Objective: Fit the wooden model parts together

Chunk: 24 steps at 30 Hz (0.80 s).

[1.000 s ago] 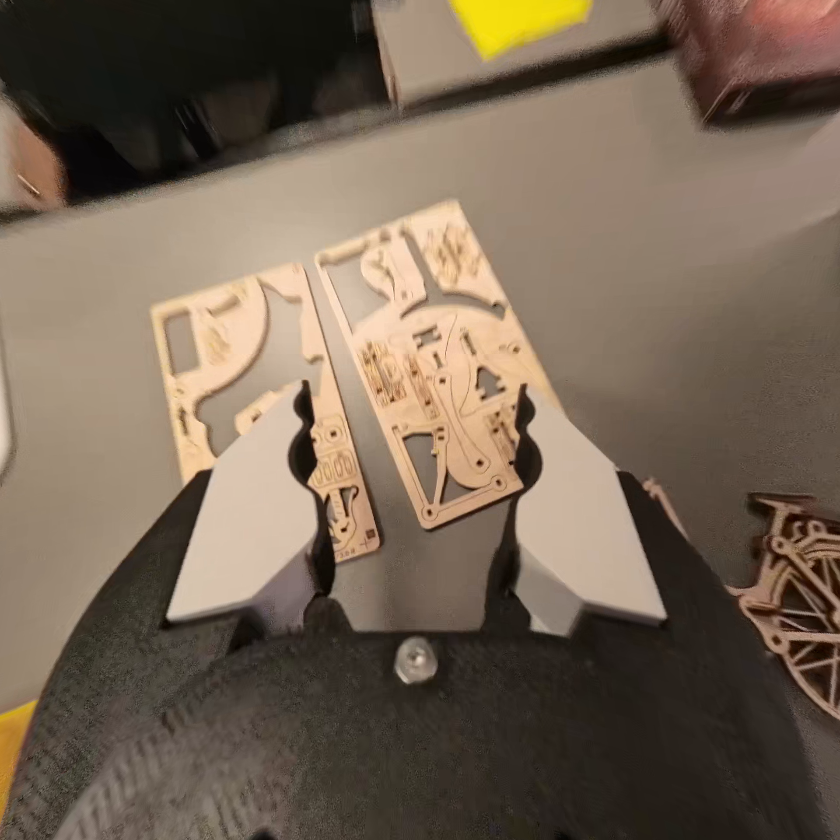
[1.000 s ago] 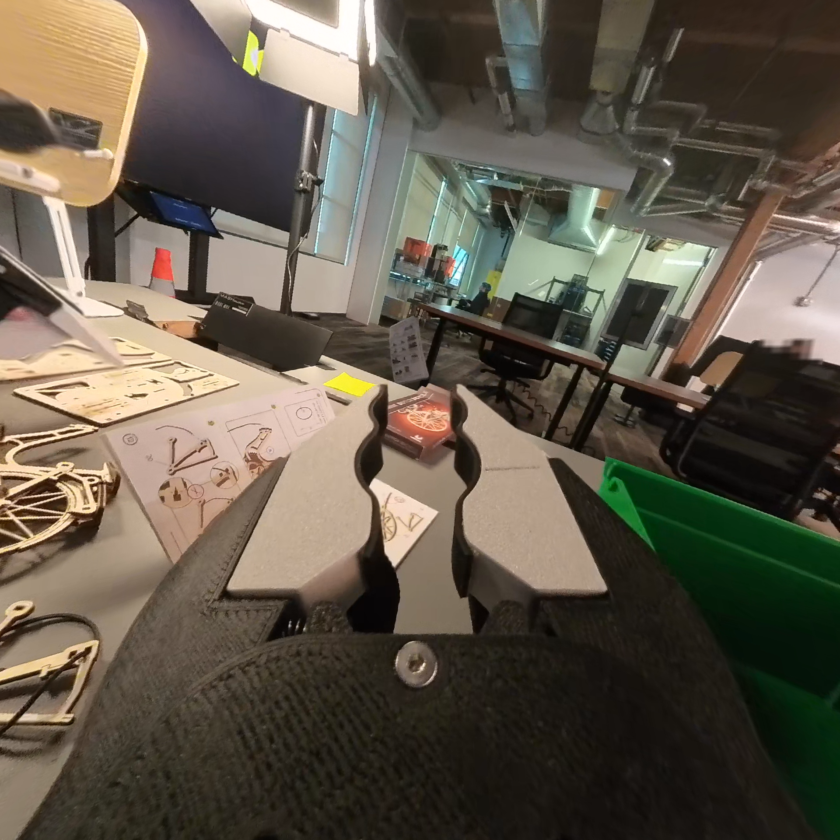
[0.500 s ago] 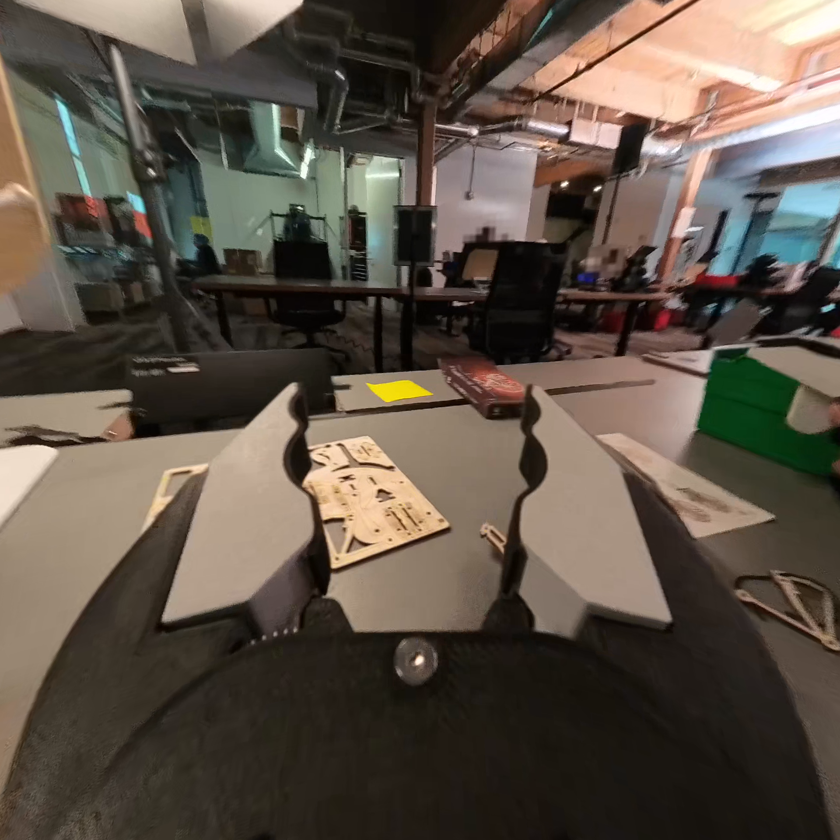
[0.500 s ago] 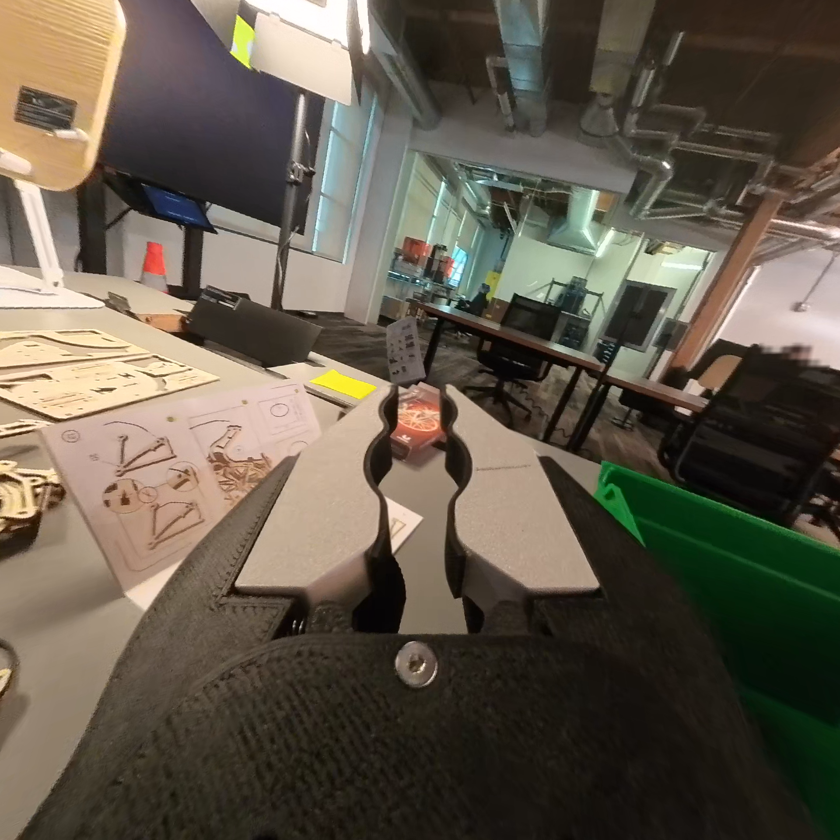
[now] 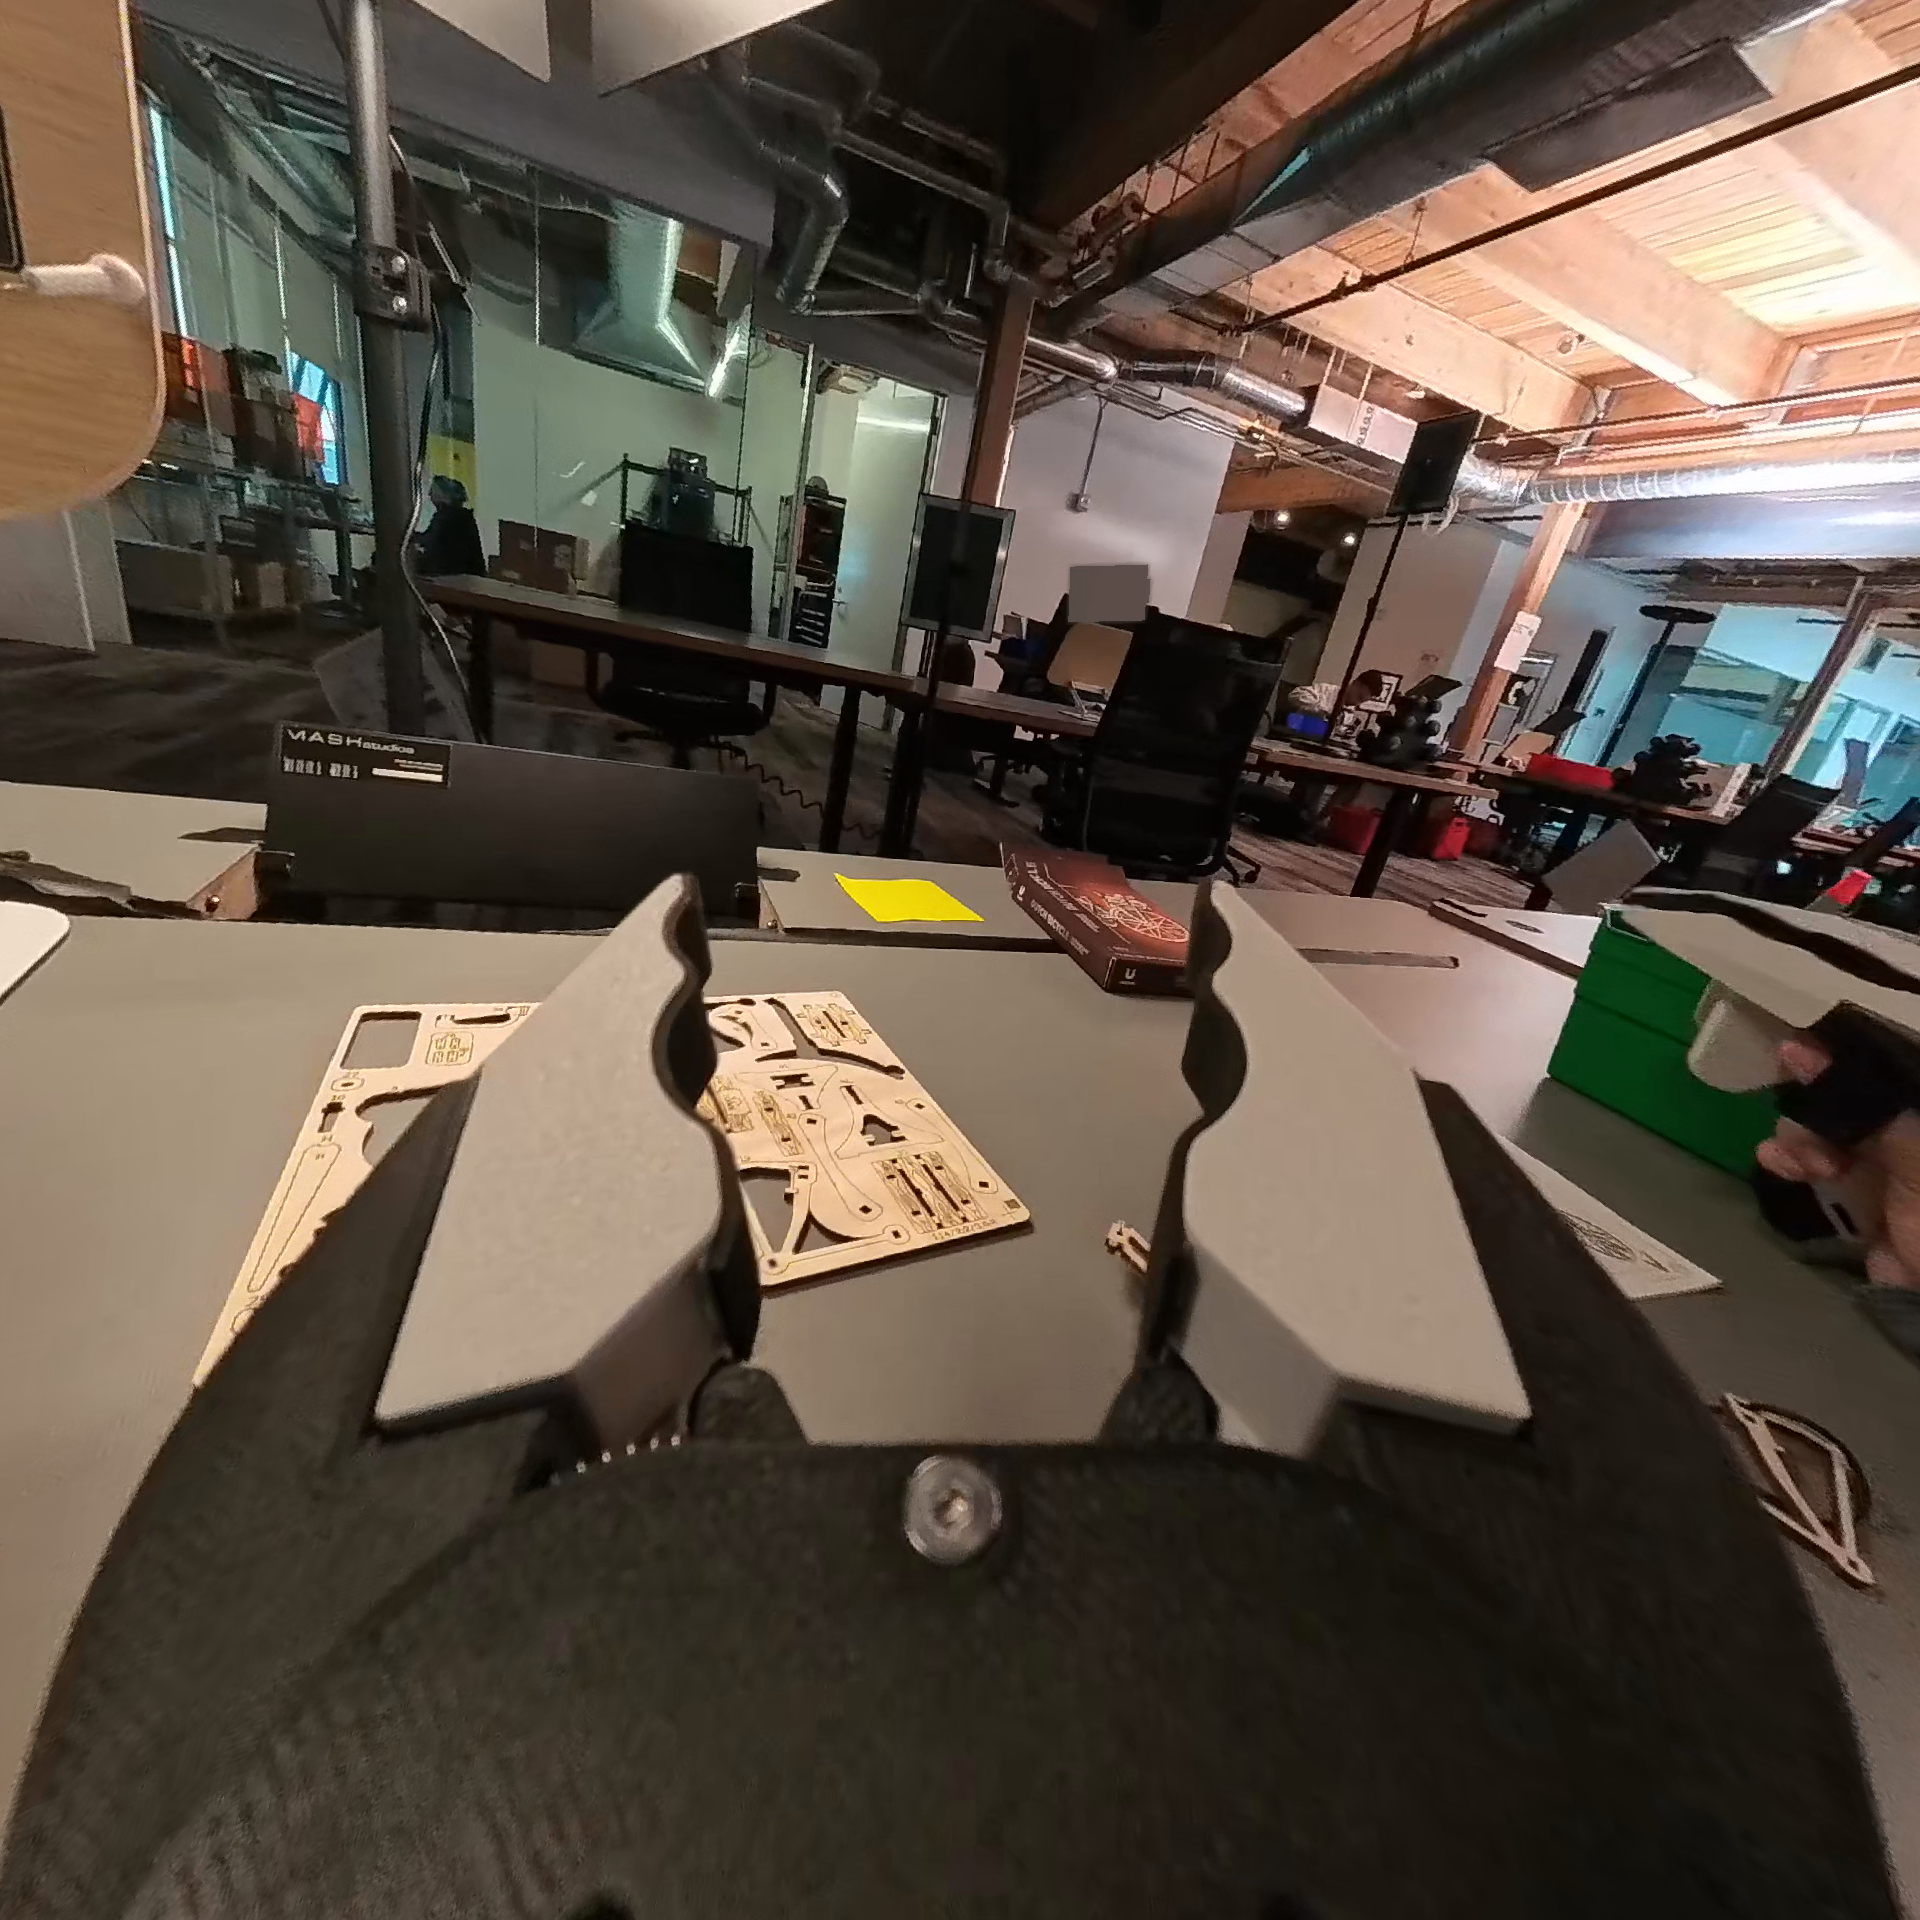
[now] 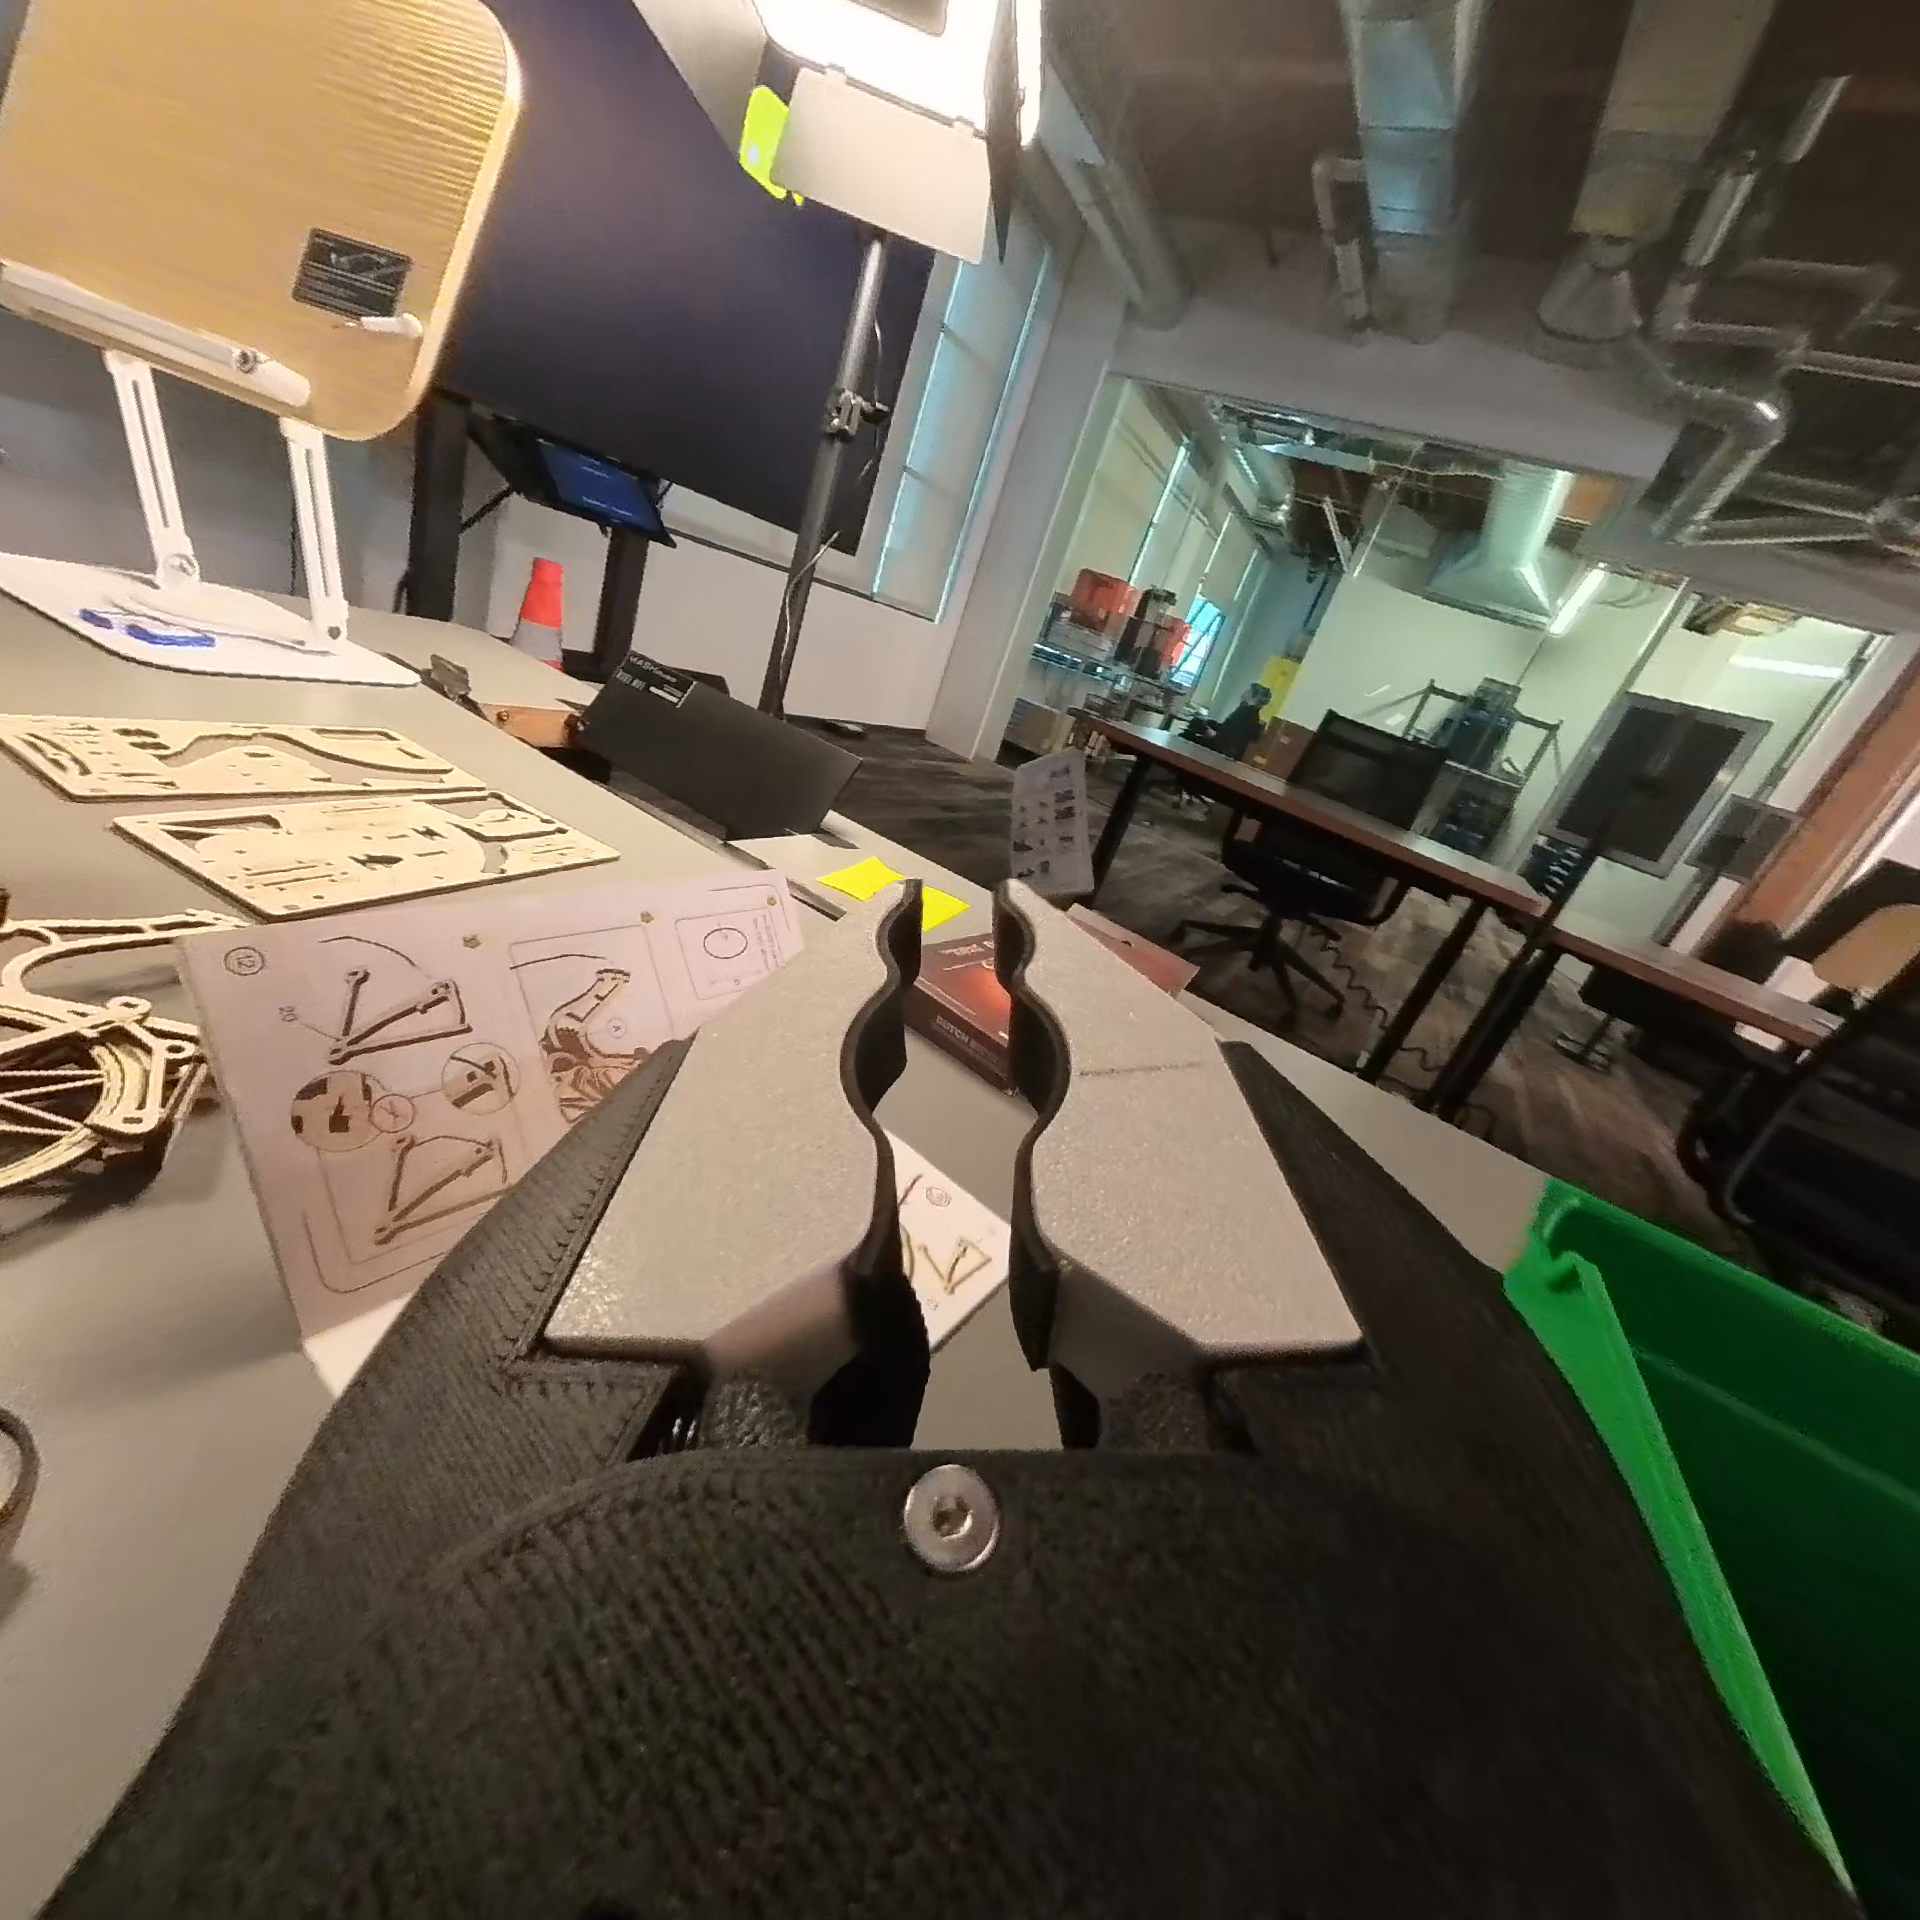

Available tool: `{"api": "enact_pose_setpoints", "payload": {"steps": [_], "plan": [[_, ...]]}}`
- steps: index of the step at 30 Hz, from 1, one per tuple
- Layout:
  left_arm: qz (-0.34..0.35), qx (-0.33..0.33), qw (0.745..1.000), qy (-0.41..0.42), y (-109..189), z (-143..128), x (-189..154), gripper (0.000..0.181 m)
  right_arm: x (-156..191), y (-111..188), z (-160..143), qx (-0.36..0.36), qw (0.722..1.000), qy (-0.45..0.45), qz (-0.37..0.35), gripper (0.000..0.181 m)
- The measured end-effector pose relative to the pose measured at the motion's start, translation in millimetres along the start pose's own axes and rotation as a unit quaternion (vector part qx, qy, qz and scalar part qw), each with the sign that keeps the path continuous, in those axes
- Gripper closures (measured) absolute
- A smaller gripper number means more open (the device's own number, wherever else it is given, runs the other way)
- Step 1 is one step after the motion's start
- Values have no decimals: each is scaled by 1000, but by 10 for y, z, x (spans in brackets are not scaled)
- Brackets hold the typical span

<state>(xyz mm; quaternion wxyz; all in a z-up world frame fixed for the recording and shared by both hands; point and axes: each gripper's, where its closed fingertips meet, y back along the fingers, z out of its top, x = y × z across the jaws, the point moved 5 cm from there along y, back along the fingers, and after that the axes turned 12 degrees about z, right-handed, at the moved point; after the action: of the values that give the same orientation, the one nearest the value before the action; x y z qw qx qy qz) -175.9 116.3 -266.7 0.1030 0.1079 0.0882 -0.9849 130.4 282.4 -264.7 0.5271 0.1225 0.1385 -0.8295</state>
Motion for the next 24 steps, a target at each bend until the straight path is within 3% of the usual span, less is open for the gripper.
{"api": "enact_pose_setpoints", "payload": {"steps": [14, 24], "plan": [[-21, 19, 1000, 8, -33, -50, -14, 94, 2, -6, 8, -11, 1000, -8, 14, 171], [-30, 17, 999, -36, -14, -62, -120, 99, 7, -15, -2, -7, 1000, -9, 15, 170]]}}
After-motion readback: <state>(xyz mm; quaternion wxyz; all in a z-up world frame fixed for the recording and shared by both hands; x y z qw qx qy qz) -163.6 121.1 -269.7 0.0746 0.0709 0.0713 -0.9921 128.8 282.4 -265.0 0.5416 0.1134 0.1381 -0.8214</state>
